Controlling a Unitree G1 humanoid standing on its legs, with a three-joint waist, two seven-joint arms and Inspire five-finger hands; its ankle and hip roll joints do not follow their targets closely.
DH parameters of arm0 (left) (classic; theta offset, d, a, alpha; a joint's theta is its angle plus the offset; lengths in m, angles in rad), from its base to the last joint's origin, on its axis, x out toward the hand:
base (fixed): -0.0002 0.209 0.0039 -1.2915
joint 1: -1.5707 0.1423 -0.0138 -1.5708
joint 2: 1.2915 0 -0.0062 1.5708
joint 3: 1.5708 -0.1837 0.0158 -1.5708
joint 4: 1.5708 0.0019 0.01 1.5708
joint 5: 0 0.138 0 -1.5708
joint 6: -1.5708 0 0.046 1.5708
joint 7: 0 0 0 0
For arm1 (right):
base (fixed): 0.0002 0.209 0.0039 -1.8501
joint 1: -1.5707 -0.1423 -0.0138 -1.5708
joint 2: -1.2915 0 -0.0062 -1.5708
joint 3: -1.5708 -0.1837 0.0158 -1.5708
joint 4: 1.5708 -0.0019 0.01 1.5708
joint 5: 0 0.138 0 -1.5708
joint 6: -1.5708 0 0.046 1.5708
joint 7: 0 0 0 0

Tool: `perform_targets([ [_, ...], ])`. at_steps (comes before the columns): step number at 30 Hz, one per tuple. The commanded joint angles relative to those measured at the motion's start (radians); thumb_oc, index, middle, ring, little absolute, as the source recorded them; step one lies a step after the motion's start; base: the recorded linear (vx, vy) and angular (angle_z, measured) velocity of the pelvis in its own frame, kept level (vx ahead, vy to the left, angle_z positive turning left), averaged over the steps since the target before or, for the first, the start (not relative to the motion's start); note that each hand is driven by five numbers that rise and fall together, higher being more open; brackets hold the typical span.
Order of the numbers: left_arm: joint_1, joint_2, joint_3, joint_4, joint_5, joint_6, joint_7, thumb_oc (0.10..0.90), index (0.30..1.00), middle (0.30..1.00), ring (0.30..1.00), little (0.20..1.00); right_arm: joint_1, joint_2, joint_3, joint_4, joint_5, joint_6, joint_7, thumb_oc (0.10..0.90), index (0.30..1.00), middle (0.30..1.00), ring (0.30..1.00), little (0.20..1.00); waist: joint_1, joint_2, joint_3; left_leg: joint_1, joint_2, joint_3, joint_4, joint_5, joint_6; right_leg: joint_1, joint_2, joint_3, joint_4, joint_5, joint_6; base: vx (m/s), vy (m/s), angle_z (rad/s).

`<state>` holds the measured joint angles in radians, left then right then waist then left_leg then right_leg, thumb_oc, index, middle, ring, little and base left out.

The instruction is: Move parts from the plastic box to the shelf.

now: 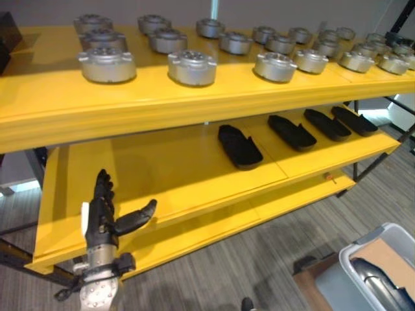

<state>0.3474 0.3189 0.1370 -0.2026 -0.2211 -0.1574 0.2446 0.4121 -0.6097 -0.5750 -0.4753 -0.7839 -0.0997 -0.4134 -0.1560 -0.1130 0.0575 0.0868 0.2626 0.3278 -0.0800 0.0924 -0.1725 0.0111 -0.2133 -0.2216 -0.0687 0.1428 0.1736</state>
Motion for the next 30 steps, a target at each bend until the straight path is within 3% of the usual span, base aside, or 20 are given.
perform_targets([
  [1,-0.082,0.053,0.028,-0.081,0.047,-0.098,-0.014,0.900,1.000,1.000,1.000,1.000,-0.165,-0.113,-0.022,-0.068,0.035,-0.042,-0.020,0.400,0.300,0.300,0.300,0.300,0.034,-0.014,-0.011,0.050,0.005,-0.037,0.001,-0.056,0.064,-0.018,0.022,0.001,0.089,-0.071,0.014,0.00,0.000,0.00],
  [10,-0.088,0.061,0.019,-0.054,0.056,-0.100,-0.005,0.900,1.000,1.000,1.000,1.000,-0.207,-0.121,0.138,0.025,0.124,-0.068,0.037,0.400,0.300,0.300,0.300,0.300,0.066,-0.019,0.008,0.042,-0.001,-0.056,0.004,-0.052,0.062,0.004,0.011,-0.030,0.082,-0.066,0.015,0.00,-0.002,0.05],
  [21,-0.092,0.072,0.017,-0.044,0.059,-0.098,0.007,0.900,1.000,1.000,1.000,1.000,-0.211,-0.099,0.190,0.084,0.146,-0.060,0.054,0.400,0.300,0.300,0.300,0.300,0.078,-0.020,0.026,0.035,-0.003,-0.071,0.009,-0.054,0.063,0.015,0.004,-0.048,0.088,-0.071,0.016,0.01,-0.001,0.06],
  [30,-0.095,0.078,0.013,-0.049,0.064,-0.096,0.008,0.900,1.000,1.000,1.000,1.000,-0.247,-0.159,0.229,0.053,0.087,-0.067,0.076,0.400,0.300,0.300,0.300,0.300,0.091,-0.018,0.034,0.033,-0.004,-0.075,0.008,-0.053,0.064,0.019,0.000,-0.053,0.089,-0.073,0.017,0.00,0.000,0.00],
])
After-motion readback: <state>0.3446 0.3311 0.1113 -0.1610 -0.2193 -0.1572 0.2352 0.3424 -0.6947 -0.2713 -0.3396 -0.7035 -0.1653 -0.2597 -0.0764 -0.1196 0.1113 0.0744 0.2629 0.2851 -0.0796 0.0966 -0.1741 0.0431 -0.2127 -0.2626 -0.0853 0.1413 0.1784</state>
